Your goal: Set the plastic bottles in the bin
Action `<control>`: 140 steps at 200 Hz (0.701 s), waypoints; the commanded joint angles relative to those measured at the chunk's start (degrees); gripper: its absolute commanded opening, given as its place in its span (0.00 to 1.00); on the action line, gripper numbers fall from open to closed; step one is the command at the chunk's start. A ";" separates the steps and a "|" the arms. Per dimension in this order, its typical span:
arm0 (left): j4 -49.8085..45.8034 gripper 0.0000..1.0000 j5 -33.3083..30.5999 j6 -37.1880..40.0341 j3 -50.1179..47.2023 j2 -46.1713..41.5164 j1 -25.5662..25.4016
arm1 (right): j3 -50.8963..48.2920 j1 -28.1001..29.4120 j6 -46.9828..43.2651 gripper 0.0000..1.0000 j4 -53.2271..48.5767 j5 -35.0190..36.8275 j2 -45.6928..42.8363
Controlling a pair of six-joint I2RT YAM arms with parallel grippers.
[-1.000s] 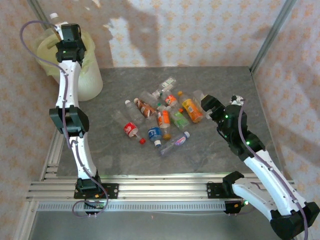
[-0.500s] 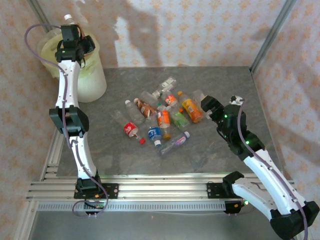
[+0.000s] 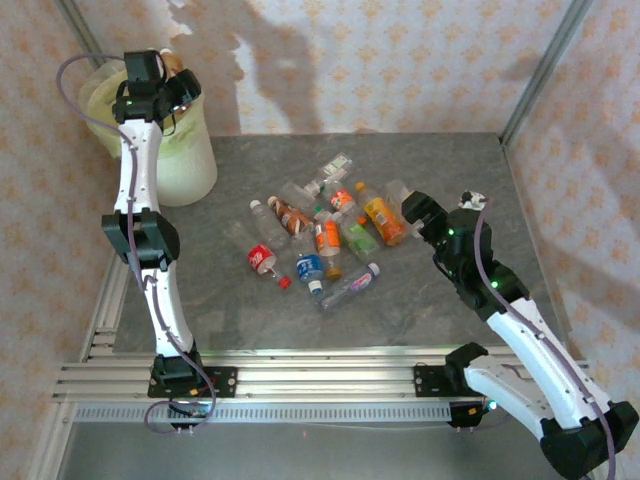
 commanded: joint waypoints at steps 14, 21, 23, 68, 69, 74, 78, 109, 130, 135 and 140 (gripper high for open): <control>-1.63 0.84 1.95 -0.49 2.42 -1.56 1.02 | -1.23 -0.01 -0.70 0.99 0.37 1.90 0.19; -1.78 0.86 2.01 -0.30 2.46 -2.12 1.08 | -1.68 -0.05 -0.86 0.99 0.71 2.22 0.25; -1.81 0.87 2.11 -0.17 2.46 -2.30 1.05 | -1.79 -0.07 -0.87 0.99 0.84 2.36 0.29; -4.47 1.00 4.56 2.59 2.01 -8.77 1.04 | -3.54 -0.12 -2.11 0.99 1.35 7.26 1.24; -4.55 1.00 4.56 2.57 1.93 -9.01 1.04 | -3.48 -0.11 -2.15 0.99 1.34 7.31 1.30; -4.84 1.00 4.80 2.87 1.41 -9.87 1.06 | -3.24 -0.10 -2.57 0.99 1.13 7.40 1.50; -4.97 1.00 4.92 3.00 0.82 -10.63 1.10 | -3.02 -0.15 -2.86 0.99 0.87 7.45 1.66; -3.62 1.00 3.57 2.35 -7.55 -17.83 1.05 | -2.57 -0.19 -2.76 0.99 0.17 7.25 2.23; -1.82 1.00 3.17 0.37 -14.51 -23.79 1.04 | -3.05 -0.19 -2.38 0.99 0.63 7.12 2.35; -1.54 1.00 3.36 -0.13 -16.02 -24.94 1.05 | -3.06 -0.19 -2.46 0.99 0.65 7.10 2.32; -1.25 1.00 3.64 -0.56 -17.71 -26.02 0.99 | -2.99 -0.19 -2.57 0.99 0.59 7.03 2.40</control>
